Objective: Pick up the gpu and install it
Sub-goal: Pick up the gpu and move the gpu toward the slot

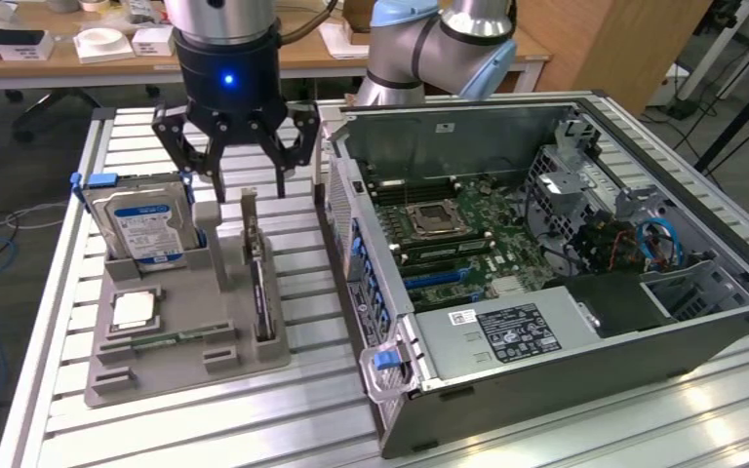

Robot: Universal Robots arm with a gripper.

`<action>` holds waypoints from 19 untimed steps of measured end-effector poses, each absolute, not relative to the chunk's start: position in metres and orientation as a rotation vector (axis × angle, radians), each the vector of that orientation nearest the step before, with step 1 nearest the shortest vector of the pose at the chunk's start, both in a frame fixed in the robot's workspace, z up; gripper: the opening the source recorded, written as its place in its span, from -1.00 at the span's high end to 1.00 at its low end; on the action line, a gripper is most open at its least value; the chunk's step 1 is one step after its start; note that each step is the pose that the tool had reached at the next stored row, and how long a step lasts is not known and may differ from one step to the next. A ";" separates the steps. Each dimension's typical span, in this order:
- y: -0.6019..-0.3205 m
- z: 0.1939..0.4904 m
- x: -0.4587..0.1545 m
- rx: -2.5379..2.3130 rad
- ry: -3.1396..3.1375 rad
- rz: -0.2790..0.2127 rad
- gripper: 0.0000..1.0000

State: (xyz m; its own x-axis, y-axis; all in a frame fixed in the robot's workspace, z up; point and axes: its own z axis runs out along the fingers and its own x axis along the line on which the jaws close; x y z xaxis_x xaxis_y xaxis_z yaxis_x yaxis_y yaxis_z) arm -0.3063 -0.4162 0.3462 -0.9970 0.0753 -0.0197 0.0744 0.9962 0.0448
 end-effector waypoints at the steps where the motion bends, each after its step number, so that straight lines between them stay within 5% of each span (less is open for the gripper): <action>1: -0.416 0.346 -0.306 0.117 3.117 0.069 -0.29; 19: -0.420 0.345 -0.306 0.117 3.117 0.069 -0.29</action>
State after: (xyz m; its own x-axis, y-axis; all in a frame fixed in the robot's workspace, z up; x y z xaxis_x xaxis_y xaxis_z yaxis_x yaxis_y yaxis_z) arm -0.3063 -0.4204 0.3446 -0.9970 0.0752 -0.0196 0.0743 0.9962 0.0448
